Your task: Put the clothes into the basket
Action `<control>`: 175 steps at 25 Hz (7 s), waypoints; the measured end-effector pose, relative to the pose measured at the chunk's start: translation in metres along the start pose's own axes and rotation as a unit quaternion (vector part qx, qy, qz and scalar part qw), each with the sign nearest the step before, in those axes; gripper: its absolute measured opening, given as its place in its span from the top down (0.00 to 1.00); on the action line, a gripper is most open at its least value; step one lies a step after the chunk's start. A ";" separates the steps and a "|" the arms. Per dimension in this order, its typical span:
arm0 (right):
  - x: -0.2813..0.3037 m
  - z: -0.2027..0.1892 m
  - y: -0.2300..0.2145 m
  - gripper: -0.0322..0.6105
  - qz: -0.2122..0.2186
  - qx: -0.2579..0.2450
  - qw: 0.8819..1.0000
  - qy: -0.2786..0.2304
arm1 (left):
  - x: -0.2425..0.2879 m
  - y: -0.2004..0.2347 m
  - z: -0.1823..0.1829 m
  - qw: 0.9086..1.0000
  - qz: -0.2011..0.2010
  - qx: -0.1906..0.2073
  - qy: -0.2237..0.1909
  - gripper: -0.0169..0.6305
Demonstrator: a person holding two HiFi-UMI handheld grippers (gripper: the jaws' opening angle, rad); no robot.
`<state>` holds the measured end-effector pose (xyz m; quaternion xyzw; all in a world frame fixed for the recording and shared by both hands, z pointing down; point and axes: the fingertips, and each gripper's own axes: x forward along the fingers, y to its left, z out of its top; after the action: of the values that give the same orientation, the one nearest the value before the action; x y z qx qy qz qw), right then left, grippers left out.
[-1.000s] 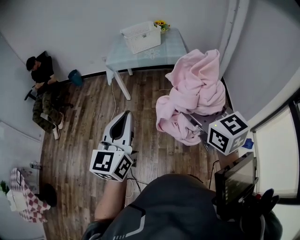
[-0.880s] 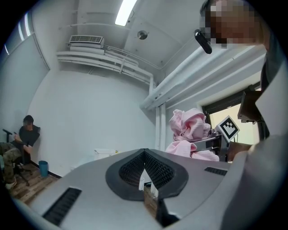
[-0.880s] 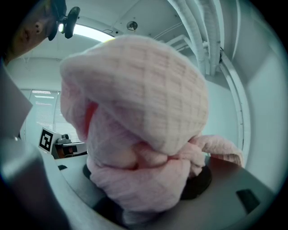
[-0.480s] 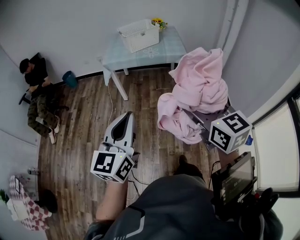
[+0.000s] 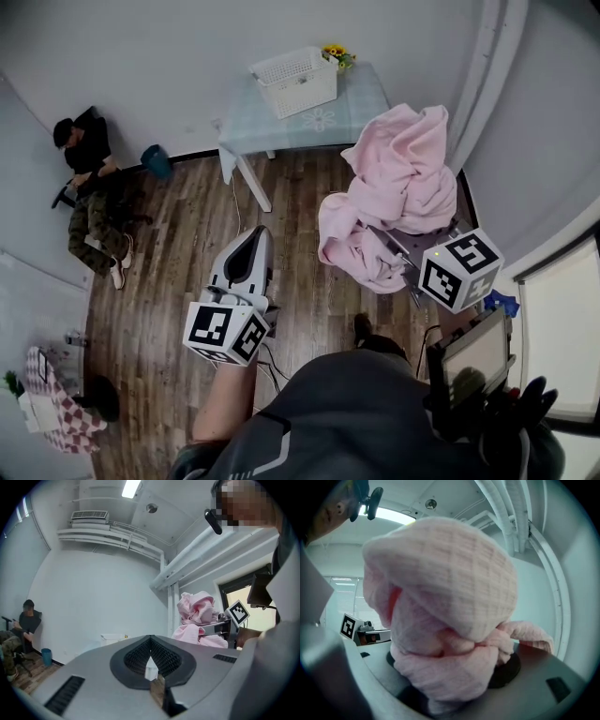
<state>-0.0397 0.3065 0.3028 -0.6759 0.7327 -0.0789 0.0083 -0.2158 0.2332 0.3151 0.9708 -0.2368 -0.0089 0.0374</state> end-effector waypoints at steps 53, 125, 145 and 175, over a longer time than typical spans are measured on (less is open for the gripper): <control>0.288 0.043 -0.136 0.41 0.024 -0.021 0.999 0.008 | 0.252 0.213 0.008 0.999 0.018 -0.022 0.018 0.96; 0.779 -0.003 -0.417 0.41 -0.100 0.378 0.916 0.086 | 0.635 0.564 0.000 0.996 0.055 -0.034 0.055 0.96; 0.812 -0.155 -0.451 0.41 -0.273 0.522 0.786 0.186 | 0.660 0.614 -0.072 0.989 0.038 -0.079 0.118 0.96; 0.824 -0.254 -0.461 0.41 -0.371 0.527 0.716 0.267 | 0.651 0.625 -0.111 0.981 0.051 -0.106 0.152 0.96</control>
<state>0.3154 -0.5185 0.6895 -0.7309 0.2345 -0.6261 0.1375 0.0790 -0.6122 0.4744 0.9381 -0.2748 0.1154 0.1763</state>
